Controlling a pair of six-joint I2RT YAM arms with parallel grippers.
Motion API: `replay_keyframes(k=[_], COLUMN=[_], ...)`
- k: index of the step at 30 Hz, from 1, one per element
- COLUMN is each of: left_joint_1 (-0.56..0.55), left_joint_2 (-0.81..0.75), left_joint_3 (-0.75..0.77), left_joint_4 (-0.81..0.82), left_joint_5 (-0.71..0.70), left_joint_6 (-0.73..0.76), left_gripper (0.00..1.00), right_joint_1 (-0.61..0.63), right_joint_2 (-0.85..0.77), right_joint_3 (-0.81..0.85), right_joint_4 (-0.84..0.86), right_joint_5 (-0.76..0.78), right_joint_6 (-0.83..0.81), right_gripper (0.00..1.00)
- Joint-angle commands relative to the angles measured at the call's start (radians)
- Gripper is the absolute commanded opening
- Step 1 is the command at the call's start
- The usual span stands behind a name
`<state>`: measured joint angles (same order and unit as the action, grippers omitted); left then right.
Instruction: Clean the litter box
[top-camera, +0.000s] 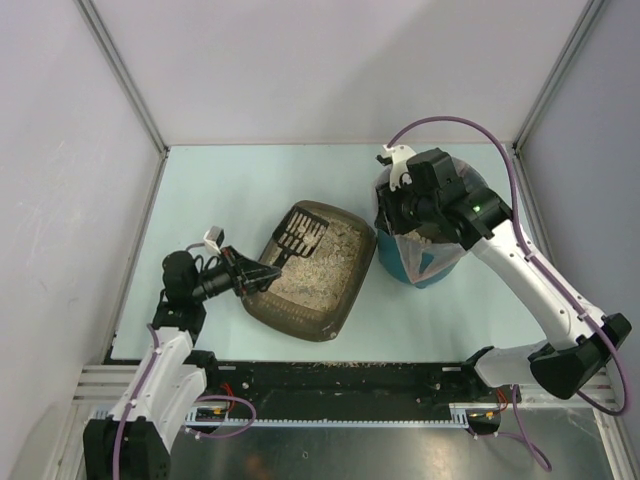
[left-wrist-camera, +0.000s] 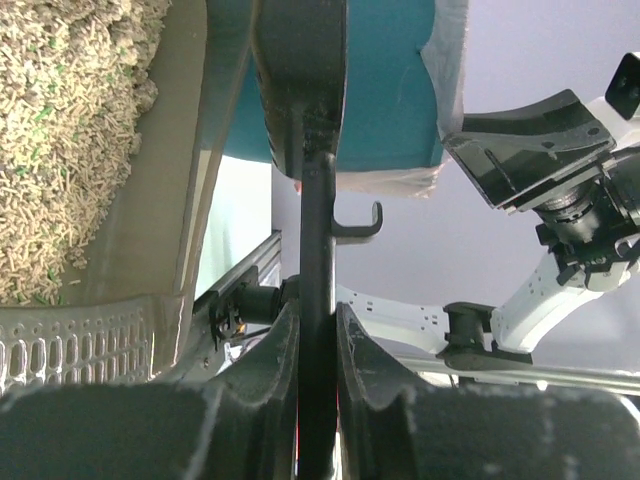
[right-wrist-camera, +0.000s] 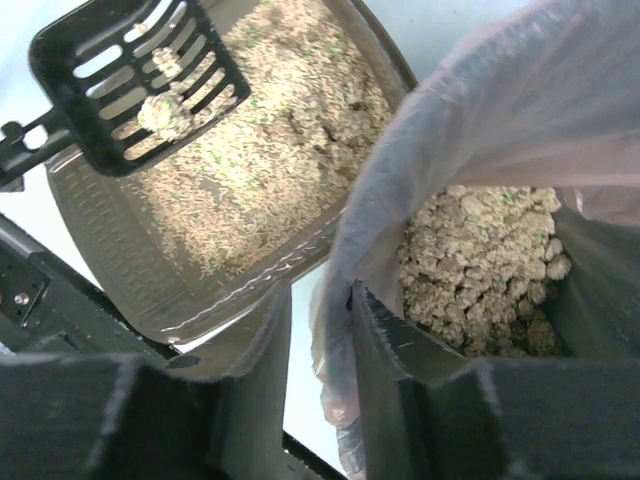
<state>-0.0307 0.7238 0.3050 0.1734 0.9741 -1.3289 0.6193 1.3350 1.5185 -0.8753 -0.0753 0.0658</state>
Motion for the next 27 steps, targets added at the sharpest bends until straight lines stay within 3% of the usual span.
replay_keyframes(k=[1, 2, 6, 9, 12, 15, 19, 27], left_joint_1=[0.028, 0.028, 0.028, 0.018, 0.023, -0.003, -0.008, -0.043], left_joint_2=[-0.070, -0.076, -0.151, -0.144, -0.142, -0.130, -0.162, -0.071], left_joint_3=[-0.027, -0.032, -0.084, -0.040, -0.040, 0.008, -0.007, 0.253], left_joint_4=[0.041, 0.031, 0.051, -0.032, -0.020, -0.138, 0.009, -0.146], left_joint_5=[-0.003, 0.003, -0.043, -0.031, -0.029, -0.055, -0.097, -0.212], left_joint_6=[-0.042, -0.029, -0.101, -0.021, -0.036, 0.063, -0.139, -0.104], left_gripper=[0.00, 0.00, 0.00, 0.00, 0.00, 0.00, 0.00, 0.00], right_joint_1=[0.028, 0.026, 0.028, 0.028, 0.028, 0.026, 0.022, -0.021], right_joint_2=[-0.056, -0.060, -0.076, -0.097, -0.125, -0.167, -0.229, -0.281], right_joint_3=[0.020, 0.019, 0.019, 0.016, 0.006, -0.017, -0.056, -0.142], right_joint_4=[0.084, 0.093, 0.114, 0.143, 0.196, 0.265, 0.398, 0.519], right_joint_5=[-0.061, -0.058, -0.027, 0.012, 0.074, 0.189, 0.347, 0.589], right_joint_6=[0.051, 0.052, 0.046, 0.038, 0.045, 0.063, 0.094, 0.222], right_gripper=[0.39, 0.42, 0.69, 0.79, 0.81, 0.81, 0.80, 0.79])
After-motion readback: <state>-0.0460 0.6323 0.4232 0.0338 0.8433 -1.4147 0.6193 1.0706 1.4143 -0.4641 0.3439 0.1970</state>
